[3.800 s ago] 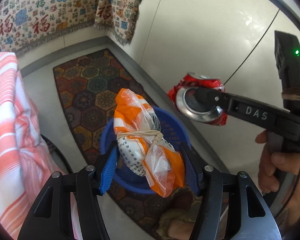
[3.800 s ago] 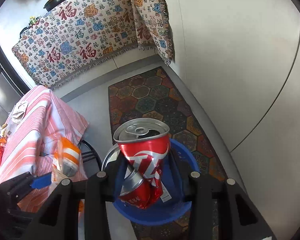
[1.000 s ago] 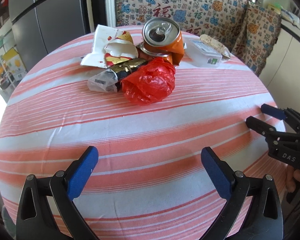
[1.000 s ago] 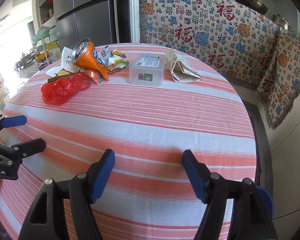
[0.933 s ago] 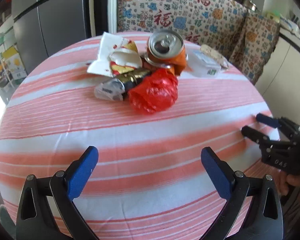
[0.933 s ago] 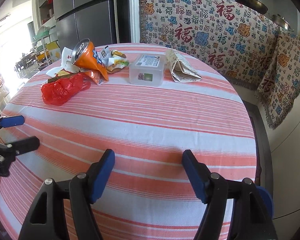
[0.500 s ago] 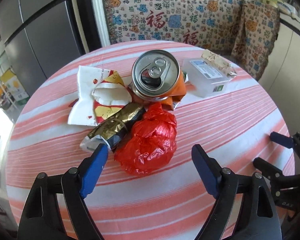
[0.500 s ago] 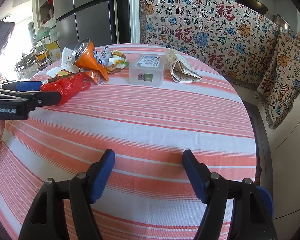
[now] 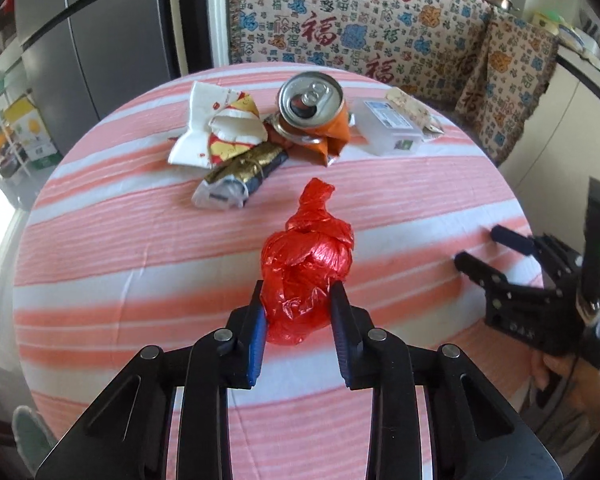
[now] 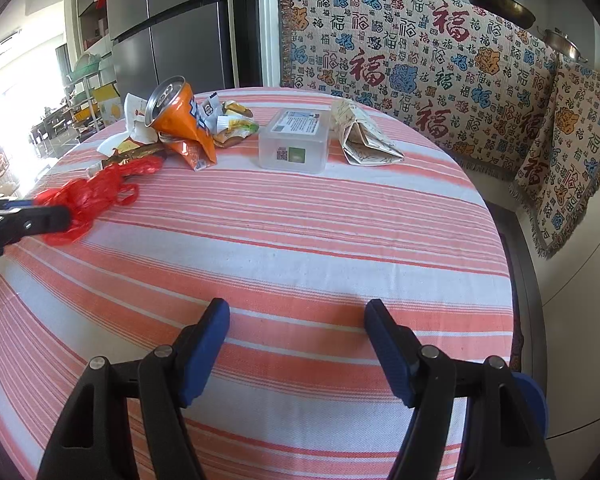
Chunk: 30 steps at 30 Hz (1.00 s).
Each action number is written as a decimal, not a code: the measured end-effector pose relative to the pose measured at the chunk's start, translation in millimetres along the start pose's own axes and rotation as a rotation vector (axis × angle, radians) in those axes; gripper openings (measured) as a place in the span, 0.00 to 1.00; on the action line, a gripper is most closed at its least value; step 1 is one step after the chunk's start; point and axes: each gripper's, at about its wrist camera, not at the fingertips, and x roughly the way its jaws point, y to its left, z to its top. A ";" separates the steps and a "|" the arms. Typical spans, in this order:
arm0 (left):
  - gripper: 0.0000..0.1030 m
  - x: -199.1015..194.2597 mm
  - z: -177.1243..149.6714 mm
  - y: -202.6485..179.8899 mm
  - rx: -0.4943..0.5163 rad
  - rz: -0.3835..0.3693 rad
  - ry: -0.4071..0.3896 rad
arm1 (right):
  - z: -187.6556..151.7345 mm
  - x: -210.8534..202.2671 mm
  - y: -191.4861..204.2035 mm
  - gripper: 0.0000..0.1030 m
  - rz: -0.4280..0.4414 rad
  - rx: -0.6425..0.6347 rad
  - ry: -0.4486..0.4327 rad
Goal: Collect trash
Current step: 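Close the left tool on the red plastic bag and lift it, then hold the red bag in the left tool while the right tool grasps the clear plastic box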
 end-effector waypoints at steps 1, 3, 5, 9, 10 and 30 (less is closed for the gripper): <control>0.32 -3.2 -7.1 -2.4 0.007 -0.016 0.013 | -0.1 0.0 -0.2 0.70 0.000 0.000 0.001; 0.39 -4.5 -17.8 -4.2 0.015 -0.045 0.039 | -0.2 0.1 -0.1 0.70 0.000 0.000 0.000; 0.60 -0.7 -21.4 -5.2 0.037 -0.070 0.054 | -0.4 0.0 -0.2 0.70 0.000 0.000 0.000; 0.81 11.1 -15.6 -9.0 0.086 -0.091 0.064 | -0.9 0.0 -0.4 0.70 0.001 0.000 0.000; 0.83 15.6 -12.3 -9.6 0.092 -0.099 0.073 | -1.0 -0.1 -0.5 0.70 0.001 0.001 -0.001; 0.47 42.7 -3.0 24.2 -0.016 0.044 -0.033 | 19.0 2.8 -53.1 0.70 -0.064 0.107 0.031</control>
